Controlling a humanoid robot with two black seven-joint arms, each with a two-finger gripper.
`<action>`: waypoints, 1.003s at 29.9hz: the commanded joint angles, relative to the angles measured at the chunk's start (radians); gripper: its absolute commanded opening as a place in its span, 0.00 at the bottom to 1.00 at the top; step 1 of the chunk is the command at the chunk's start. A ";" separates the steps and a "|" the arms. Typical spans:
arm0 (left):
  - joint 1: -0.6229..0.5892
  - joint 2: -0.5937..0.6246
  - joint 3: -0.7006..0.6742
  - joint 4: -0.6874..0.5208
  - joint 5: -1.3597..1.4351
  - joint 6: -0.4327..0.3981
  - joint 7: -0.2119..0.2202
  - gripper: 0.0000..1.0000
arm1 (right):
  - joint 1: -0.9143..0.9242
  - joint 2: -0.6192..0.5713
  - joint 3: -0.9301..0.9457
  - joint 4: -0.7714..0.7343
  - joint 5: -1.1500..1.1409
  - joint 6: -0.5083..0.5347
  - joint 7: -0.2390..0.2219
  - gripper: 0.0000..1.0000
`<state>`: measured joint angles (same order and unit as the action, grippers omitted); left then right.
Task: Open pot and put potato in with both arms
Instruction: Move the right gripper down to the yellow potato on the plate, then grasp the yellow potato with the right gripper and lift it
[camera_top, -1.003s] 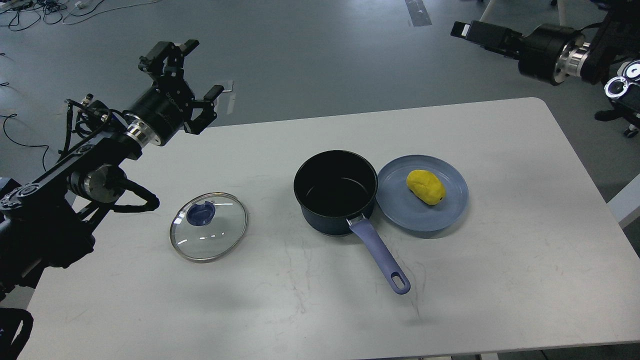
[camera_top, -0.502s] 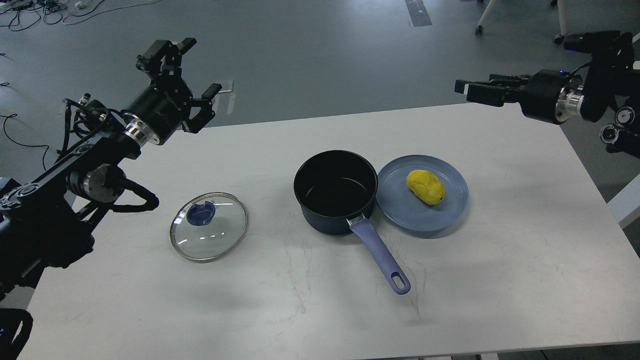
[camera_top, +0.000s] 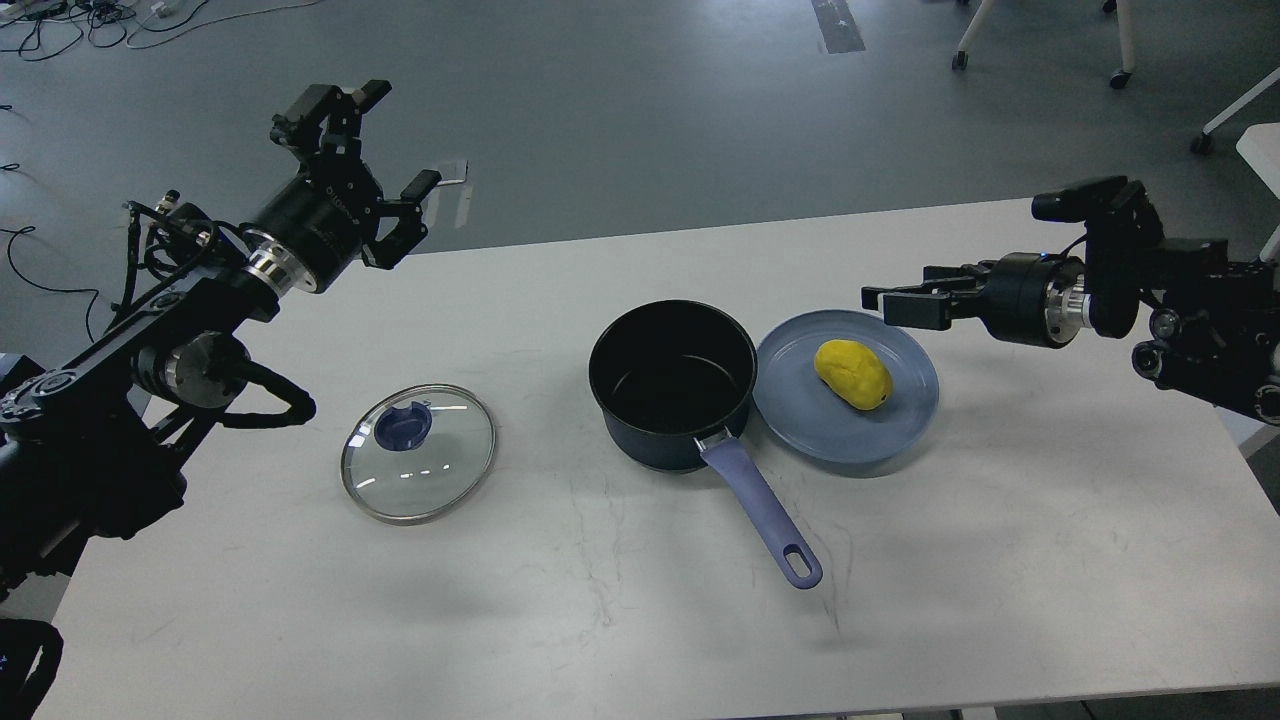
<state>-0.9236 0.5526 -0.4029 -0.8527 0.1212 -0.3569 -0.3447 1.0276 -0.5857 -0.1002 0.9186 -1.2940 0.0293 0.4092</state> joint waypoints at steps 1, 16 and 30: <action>0.000 0.003 0.001 0.000 0.000 0.001 -0.002 0.98 | -0.007 0.029 -0.012 -0.017 -0.033 -0.006 0.000 0.97; 0.012 0.032 -0.001 -0.005 -0.002 0.007 -0.016 0.98 | -0.006 0.150 -0.102 -0.142 -0.073 -0.026 0.002 0.93; 0.015 0.035 0.001 -0.006 0.000 0.010 -0.033 0.98 | -0.006 0.172 -0.156 -0.165 -0.073 -0.026 0.007 0.63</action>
<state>-0.9089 0.5876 -0.4047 -0.8584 0.1212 -0.3495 -0.3693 1.0201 -0.4154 -0.2257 0.7531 -1.3668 0.0019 0.4127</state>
